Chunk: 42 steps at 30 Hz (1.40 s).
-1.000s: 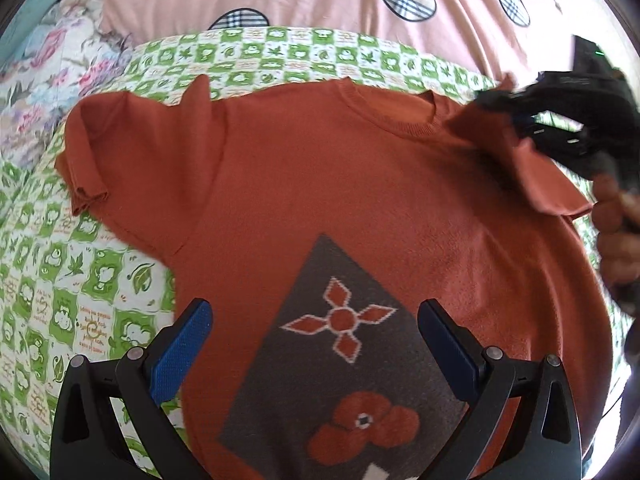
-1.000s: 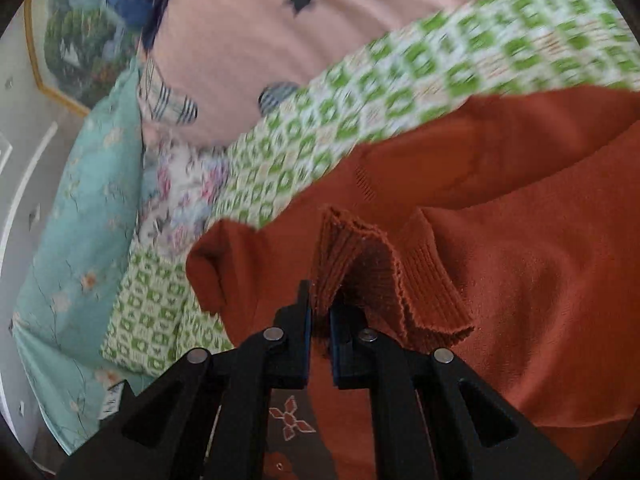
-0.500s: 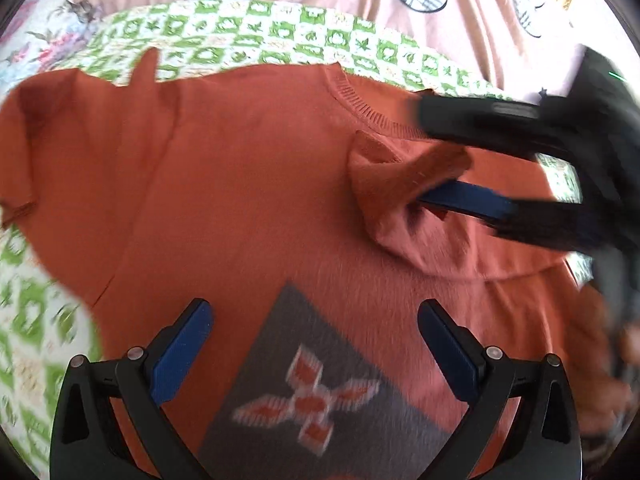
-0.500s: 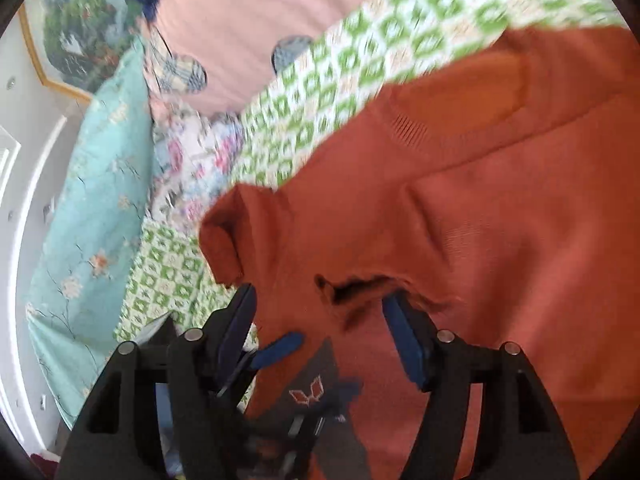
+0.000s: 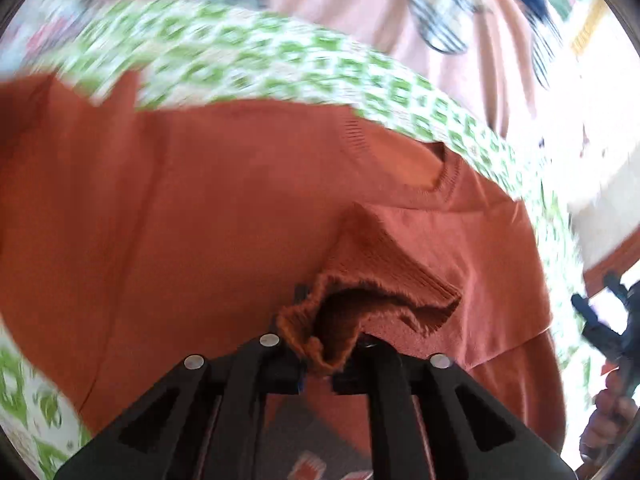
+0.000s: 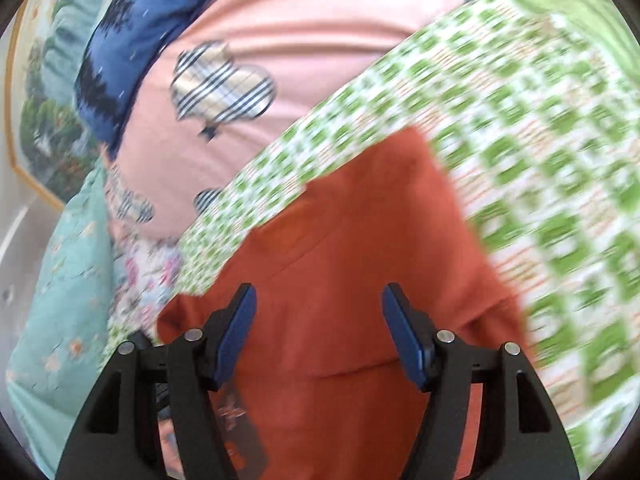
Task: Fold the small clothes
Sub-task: 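Fold the sleeve across the body with the right gripper while the left gripper grasps the other cuff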
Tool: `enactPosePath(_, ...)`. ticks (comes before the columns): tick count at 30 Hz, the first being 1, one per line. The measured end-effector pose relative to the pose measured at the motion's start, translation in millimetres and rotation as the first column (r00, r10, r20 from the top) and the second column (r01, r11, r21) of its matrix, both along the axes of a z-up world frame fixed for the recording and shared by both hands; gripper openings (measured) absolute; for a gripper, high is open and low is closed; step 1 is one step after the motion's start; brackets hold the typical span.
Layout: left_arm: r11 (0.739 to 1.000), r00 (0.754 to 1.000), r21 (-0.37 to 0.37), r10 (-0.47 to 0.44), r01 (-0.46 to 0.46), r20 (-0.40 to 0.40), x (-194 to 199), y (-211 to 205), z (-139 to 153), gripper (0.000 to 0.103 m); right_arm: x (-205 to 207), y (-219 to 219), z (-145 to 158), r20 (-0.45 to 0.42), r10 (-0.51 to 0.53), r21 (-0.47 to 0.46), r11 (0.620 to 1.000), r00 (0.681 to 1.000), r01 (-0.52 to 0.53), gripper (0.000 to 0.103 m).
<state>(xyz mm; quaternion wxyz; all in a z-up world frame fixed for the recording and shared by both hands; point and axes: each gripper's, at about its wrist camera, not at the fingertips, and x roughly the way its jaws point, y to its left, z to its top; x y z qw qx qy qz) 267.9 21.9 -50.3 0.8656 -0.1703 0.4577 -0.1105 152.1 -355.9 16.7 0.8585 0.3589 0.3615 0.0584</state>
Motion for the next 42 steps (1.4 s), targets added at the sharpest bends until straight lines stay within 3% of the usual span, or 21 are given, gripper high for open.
enactPosePath(4, 0.998, 1.000, -0.063, 0.001, -0.003, -0.029, 2, 12, -9, 0.016, 2, -26, -1, -0.025, -0.079, -0.033, 0.996, 0.997, 0.078, 0.067)
enactPosePath(7, 1.000, 1.000, -0.010, -0.025, 0.025, 0.010, 5, 2, 4, 0.005, 4, -36, 0, -0.033, -0.100, -0.058, 0.994, 0.994, 0.098, 0.067)
enactPosePath(10, 0.999, 0.997, -0.048, 0.009, -0.005, 0.078, -7, 21, 21, 0.006, 9, -39, 2, -0.038, -0.104, -0.146, 0.984, 0.994, 0.097, 0.067)
enactPosePath(12, 0.999, 0.998, -0.035, 0.041, -0.039, 0.049, -8, 36, 14, 0.006, 26, -37, -7, -0.080, -0.088, -0.210, 0.975, 0.993, 0.070, 0.067)
enactPosePath(15, 0.999, 0.999, -0.016, 0.031, -0.032, -0.021, -7, 41, -1, 0.007, 57, -33, -28, -0.160, -0.034, -0.228, 0.974, 0.987, -0.003, 0.067)
enactPosePath(18, 1.000, 1.000, -0.001, 0.031, -0.031, -0.005, -12, 39, -1, 0.007, 87, -20, -49, -0.240, 0.004, -0.323, 0.943, 0.971, -0.084, 0.065)
enactPosePath(19, 1.000, 1.000, 0.003, 0.029, -0.029, -0.004, -12, 39, -1, 0.007, 93, -16, -55, -0.269, 0.019, -0.347, 0.931, 0.963, -0.115, 0.060)
enactPosePath(20, 1.000, 1.000, 0.004, 0.028, -0.028, -0.003, -12, 38, -1, 0.007, 97, -13, -60, -0.291, 0.041, -0.359, 0.921, 0.956, -0.149, 0.024)
enactPosePath(21, 1.000, 1.000, 0.007, 0.026, -0.026, -0.002, -12, 37, -1, 0.006, 99, -12, -61, -0.300, 0.058, -0.363, 0.916, 0.952, -0.170, 0.011)
enactPosePath(25, 1.000, 0.999, 0.001, -0.019, 0.019, 0.030, -11, 26, 9, 0.007, 86, -38, -34, -0.209, -0.016, -0.411, 0.909, 0.978, -0.073, 0.010)
enactPosePath(27, 0.999, 0.998, -0.013, -0.045, 0.046, 0.045, -9, 18, 12, 0.007, 89, -47, -48, -0.262, -0.011, -0.382, 0.919, 0.965, -0.093, 0.011)
enactPosePath(29, 0.998, 0.998, 0.030, -0.052, 0.051, 0.038, -4, 8, 7, 0.007, 90, -42, -57, -0.309, -0.027, -0.429, 0.896, 0.951, -0.114, 0.018)
enactPosePath(32, 0.998, 0.999, 0.038, -0.047, 0.046, 0.007, -2, 10, -4, 0.007, 74, -24, -34, -0.242, -0.113, -0.556, 0.830, 0.964, -0.042, 0.027)
enactPosePath(33, 0.999, 0.999, 0.027, -0.045, 0.045, 0.011, -3, 13, -4, 0.007, 68, -17, -25, -0.200, -0.099, -0.562, 0.826, 0.975, -0.031, 0.028)
enactPosePath(35, 0.999, 0.999, 0.022, -0.046, 0.045, 0.013, -4, 13, -5, 0.007, 60, 8, -15, -0.151, 0.002, -0.544, 0.835, 0.989, -0.085, 0.031)
enactPosePath(37, 0.998, 0.999, 0.032, -0.046, 0.046, 0.011, -6, 13, -6, 0.007, 63, 27, -29, -0.222, 0.071, -0.525, 0.832, 0.972, -0.181, 0.033)
enactPosePath(39, 0.998, 0.999, 0.041, -0.047, 0.047, 0.012, -7, 13, -5, 0.007, 67, 19, -54, -0.311, 0.007, -0.528, 0.830, 0.950, -0.179, 0.033)
enactPosePath(42, 0.997, 0.999, 0.063, -0.037, 0.036, 0.010, -20, 26, -2, 0.008, 54, -7, -54, -0.290, -0.046, -0.421, 0.903, 0.956, -0.085, 0.034)
